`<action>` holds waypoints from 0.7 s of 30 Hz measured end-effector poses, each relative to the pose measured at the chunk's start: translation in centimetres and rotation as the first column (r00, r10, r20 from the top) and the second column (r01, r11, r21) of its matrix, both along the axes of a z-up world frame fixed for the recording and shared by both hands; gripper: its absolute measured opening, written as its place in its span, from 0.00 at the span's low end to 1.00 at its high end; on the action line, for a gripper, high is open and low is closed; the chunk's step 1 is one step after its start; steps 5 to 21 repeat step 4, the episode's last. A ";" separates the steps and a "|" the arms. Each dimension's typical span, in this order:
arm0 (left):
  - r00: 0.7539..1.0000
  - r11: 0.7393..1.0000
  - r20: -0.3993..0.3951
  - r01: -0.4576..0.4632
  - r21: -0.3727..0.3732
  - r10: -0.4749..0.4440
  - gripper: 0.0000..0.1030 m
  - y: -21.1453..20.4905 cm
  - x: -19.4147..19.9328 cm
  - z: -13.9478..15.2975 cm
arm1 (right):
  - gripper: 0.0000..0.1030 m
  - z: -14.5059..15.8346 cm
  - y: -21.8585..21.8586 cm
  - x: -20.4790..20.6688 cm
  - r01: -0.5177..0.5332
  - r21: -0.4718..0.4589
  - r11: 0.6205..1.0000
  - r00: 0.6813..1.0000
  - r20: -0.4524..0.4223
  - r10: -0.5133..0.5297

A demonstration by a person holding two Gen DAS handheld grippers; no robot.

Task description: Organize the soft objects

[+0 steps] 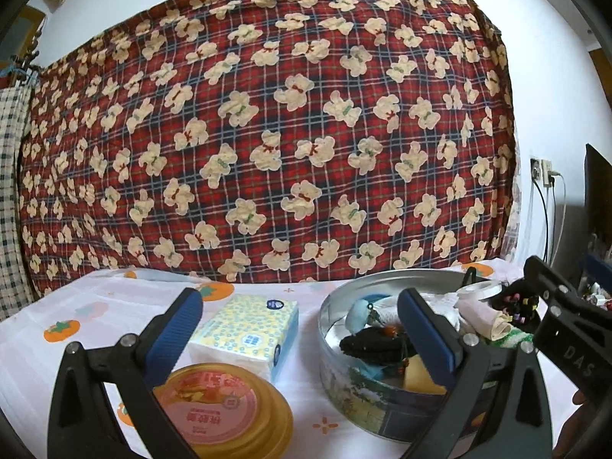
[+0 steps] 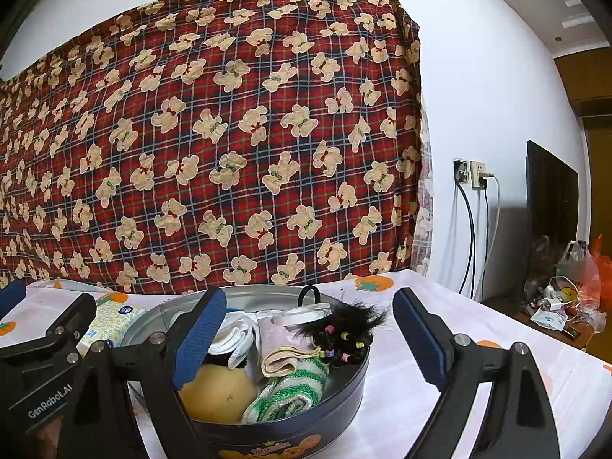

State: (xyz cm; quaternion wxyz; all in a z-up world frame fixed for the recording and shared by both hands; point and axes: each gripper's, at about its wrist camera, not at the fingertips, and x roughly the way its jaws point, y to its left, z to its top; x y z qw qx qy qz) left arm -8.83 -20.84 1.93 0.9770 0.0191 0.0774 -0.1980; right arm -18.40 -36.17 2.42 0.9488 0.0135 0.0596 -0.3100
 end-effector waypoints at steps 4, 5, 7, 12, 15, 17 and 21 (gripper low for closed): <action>1.000 1.000 0.004 0.004 0.001 -0.004 1.00 0.1 0.3 -0.1 | 0.88 0.2 -0.4 -0.3 0.007 0.008 1.000 1.000 -0.006 -0.007; 1.000 1.000 0.004 0.004 0.001 -0.004 1.00 0.1 0.3 -0.1 | 0.88 0.2 -0.4 -0.3 0.007 0.008 1.000 1.000 -0.006 -0.007; 1.000 1.000 0.004 0.004 0.001 -0.004 1.00 0.1 0.3 -0.1 | 0.88 0.2 -0.4 -0.3 0.007 0.008 1.000 1.000 -0.006 -0.007; 1.000 1.000 0.004 0.004 0.001 -0.004 1.00 0.1 0.3 -0.1 | 0.88 0.2 -0.4 -0.3 0.007 0.008 1.000 1.000 -0.006 -0.007; 1.000 1.000 0.004 0.004 0.001 -0.004 1.00 0.1 0.3 -0.1 | 0.88 0.2 -0.4 -0.3 0.007 0.008 1.000 1.000 -0.006 -0.007; 1.000 1.000 0.004 0.004 0.001 -0.004 1.00 0.1 0.3 -0.1 | 0.88 0.2 -0.4 -0.3 0.007 0.008 1.000 1.000 -0.006 -0.007; 1.000 1.000 0.004 0.004 0.001 -0.004 1.00 0.1 0.3 -0.1 | 0.88 0.2 -0.4 -0.3 0.007 0.008 1.000 1.000 -0.006 -0.007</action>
